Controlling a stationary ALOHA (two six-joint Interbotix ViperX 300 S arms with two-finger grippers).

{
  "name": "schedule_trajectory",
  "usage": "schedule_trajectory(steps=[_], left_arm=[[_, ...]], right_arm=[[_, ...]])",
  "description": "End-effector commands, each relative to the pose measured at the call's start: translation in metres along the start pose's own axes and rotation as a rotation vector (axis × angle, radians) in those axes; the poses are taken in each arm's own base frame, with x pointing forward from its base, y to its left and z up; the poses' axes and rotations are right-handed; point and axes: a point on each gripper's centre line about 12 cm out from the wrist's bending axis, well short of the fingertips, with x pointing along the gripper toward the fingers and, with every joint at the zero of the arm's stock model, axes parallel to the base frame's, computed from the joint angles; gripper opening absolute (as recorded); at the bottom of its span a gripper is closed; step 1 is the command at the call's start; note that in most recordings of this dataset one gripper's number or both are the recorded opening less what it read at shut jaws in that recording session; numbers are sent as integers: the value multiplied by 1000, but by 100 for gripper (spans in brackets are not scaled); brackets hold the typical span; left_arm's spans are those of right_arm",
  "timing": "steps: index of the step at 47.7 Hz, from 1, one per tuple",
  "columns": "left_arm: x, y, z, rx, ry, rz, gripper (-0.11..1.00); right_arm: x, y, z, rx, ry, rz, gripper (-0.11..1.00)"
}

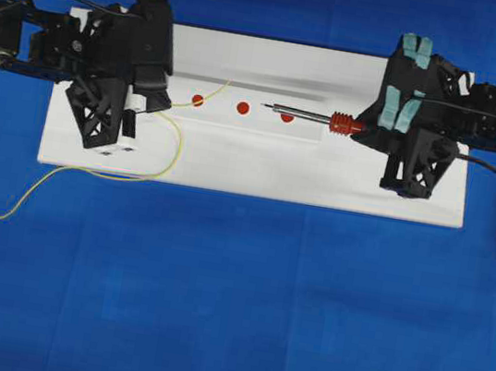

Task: Touch the tip of the soldering iron to the tip of the solder at the mark.
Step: 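Carry the solder tip and iron tip over the red-dot strip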

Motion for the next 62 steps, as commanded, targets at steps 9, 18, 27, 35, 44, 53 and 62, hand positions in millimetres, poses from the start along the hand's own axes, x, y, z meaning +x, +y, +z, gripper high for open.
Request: schedule_trajectory(steps=[9,18,27,35,44,53,62], left_arm=[[-4,2,10,-2,-25,5,2],[-4,2,4,-12,14,6,2],[-6,2,-4,-25,57,7,2],[-11,2,-12,-48,63,8,2],[-14,-6,-20,-69,68,-8,2],[-5,-12,-26,-68,98,-18,2],[5,-12,-29,-66,127,-15,2]], right_arm=[[-3,-3,14,5,-33,-8,6],[-3,-3,14,10,-24,-8,6],[-2,-3,14,12,-23,-8,6],[-1,-2,16,10,-21,-8,6],[0,-2,16,9,-21,-8,6],[1,-2,17,9,-19,-8,6],[2,-3,17,10,-19,-9,6]])
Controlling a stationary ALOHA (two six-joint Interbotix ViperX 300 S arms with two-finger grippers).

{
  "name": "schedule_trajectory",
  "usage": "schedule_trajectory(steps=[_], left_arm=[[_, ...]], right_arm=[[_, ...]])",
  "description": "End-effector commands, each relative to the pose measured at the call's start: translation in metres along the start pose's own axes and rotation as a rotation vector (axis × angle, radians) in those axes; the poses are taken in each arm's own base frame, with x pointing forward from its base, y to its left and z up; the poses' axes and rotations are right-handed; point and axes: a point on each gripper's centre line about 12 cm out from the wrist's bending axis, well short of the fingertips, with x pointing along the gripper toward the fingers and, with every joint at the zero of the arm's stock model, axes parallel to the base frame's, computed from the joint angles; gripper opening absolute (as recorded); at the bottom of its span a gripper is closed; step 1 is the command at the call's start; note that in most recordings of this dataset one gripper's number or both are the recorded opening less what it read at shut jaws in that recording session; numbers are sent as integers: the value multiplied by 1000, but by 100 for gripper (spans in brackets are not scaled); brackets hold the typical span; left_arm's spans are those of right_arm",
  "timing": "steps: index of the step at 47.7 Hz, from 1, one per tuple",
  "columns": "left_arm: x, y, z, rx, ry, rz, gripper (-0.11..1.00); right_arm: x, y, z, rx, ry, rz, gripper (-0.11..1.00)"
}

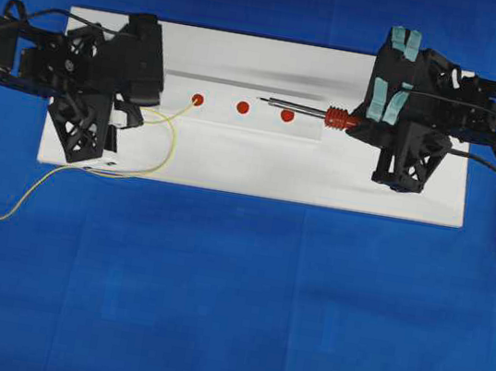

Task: Touch the tip of the soldering iron to the tip of the solder at the mark.
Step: 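Carry the solder tip and iron tip over the red-dot strip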

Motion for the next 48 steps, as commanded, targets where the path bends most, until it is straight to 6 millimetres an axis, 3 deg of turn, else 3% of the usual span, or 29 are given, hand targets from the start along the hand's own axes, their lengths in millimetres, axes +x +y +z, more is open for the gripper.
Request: schedule_trajectory(steps=[1,48], left_arm=[[-2,-1,6,6,-21,-3,2],[7,2,0,-6,6,6,2]], right_arm=[[-5,0,13,-3,-38,0,6],[-2,4,16,-5,-35,8,6]])
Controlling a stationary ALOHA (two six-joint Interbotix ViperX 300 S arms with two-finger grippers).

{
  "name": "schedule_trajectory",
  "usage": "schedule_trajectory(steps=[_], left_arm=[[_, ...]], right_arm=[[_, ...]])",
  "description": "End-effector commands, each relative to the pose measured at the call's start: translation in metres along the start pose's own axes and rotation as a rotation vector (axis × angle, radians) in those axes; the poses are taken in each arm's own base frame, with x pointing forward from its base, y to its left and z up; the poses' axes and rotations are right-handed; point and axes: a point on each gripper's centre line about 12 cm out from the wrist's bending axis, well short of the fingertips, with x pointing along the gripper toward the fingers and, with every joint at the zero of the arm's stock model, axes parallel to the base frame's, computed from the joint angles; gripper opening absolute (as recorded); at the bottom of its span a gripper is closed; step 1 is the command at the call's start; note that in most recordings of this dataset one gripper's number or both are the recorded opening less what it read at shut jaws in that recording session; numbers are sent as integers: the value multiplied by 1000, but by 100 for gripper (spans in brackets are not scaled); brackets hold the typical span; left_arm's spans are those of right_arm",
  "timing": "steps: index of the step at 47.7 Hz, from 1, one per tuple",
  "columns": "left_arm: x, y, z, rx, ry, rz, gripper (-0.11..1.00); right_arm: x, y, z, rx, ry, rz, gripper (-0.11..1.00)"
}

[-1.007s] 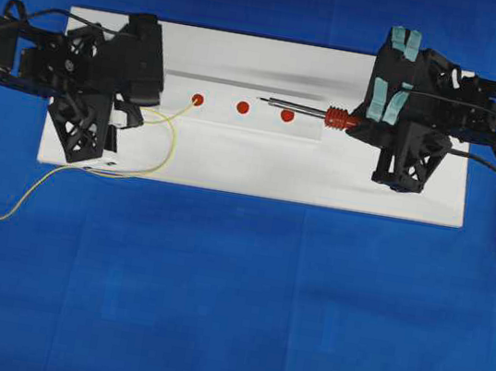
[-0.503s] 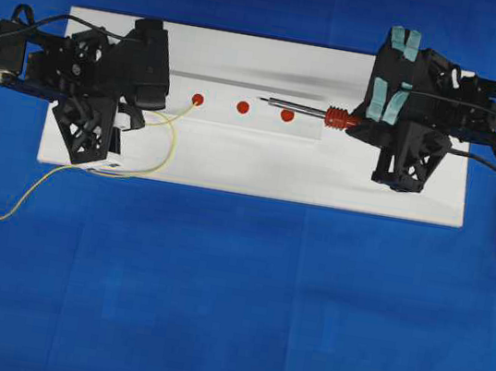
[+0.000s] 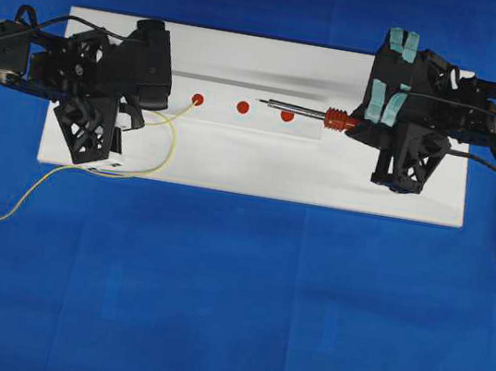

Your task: Touch the tip of the soldering iron to the tip of the solder at the mark.

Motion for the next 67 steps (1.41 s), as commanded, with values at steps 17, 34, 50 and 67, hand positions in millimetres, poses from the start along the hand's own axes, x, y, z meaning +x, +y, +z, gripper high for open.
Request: schedule_trajectory(steps=[17,34,50,67], left_arm=[[-3,0,6,0,-22,-1,2],[-3,0,6,2,-23,0,2],[-3,0,6,3,-23,-1,2],[-3,0,6,3,-23,-1,2]], right_arm=[[22,4,43,-11,12,-1,6],[61,5,63,-46,80,-18,6],[77,7,61,-53,108,-16,6],[78,9,61,-56,109,-15,6]])
